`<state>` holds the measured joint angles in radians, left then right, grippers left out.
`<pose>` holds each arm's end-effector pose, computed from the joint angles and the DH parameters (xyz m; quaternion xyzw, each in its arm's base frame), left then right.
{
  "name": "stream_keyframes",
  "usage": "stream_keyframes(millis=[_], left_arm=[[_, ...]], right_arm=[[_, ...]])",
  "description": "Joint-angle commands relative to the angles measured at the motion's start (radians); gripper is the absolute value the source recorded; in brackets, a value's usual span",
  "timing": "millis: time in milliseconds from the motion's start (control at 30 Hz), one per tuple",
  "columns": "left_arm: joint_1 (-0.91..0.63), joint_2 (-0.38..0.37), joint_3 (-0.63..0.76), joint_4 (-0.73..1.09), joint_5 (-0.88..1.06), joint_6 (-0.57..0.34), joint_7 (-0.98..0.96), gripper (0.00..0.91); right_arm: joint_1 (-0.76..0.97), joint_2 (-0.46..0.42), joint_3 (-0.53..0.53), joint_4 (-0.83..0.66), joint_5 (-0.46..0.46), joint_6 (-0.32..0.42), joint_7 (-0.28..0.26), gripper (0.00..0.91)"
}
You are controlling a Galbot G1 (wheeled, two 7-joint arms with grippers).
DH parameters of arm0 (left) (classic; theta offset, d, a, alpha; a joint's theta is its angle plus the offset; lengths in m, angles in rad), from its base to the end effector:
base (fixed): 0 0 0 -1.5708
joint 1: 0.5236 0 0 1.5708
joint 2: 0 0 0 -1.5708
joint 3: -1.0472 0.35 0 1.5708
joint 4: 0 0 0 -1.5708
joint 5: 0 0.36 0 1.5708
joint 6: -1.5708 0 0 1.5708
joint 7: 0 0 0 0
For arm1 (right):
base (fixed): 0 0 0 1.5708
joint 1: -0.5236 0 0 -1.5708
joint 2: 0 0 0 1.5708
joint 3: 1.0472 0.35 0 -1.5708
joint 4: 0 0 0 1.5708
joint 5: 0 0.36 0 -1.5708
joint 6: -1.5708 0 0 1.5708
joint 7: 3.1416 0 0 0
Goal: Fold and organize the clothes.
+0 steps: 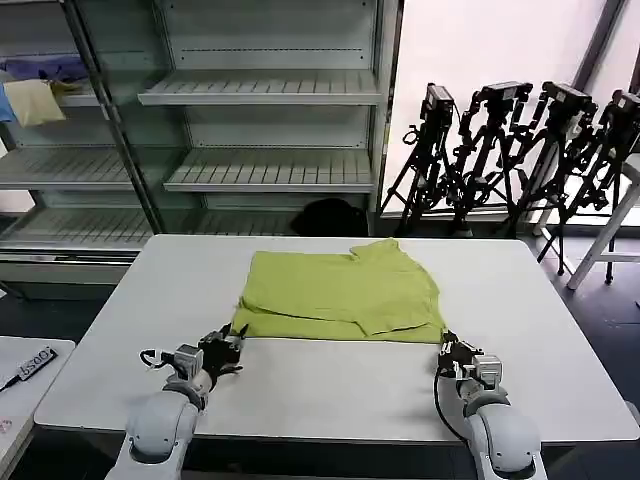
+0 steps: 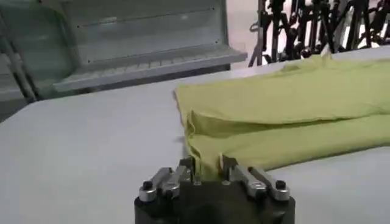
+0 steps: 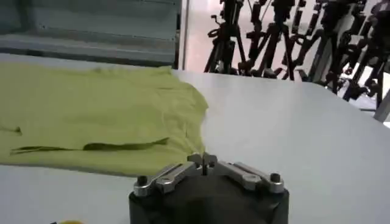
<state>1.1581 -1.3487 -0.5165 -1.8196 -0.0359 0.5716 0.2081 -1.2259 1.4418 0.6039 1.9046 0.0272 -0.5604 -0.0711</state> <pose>0.3185 0.0552 -0.2925 -0.0990 -0.9670 -0.0710 0.2237 0.2934 -0.0569 -0.2833 -0.0020 -0.9789 0.0437 0.1998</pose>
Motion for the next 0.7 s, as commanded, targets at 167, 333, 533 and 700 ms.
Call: stream_keyframes(millis=[167,333,533,700], left_arm=[[0.09,0.008,-0.016,-0.105,0.005,0.005,-0.009,0.0],[0.224,0.021,-0.075,-0.23,-0.037,0.004,-0.012,0.0],[0.386,0.047,-0.154,-0.36,-0.11,0.001,-0.011,0.0],[0.44,0.053,-0.19,-0.406,-0.115,-0.003,-0.01,0.0]], right_arm=[[-0.041,0.003,-0.009,0.075,0.03,-0.017,0.006,0.0],[-0.115,0.007,-0.027,0.15,0.039,-0.019,0.017,0.0],[-0.233,0.013,-0.056,0.233,0.039,-0.019,0.035,0.0],[-0.324,0.017,-0.081,0.292,0.036,-0.02,0.06,0.0]])
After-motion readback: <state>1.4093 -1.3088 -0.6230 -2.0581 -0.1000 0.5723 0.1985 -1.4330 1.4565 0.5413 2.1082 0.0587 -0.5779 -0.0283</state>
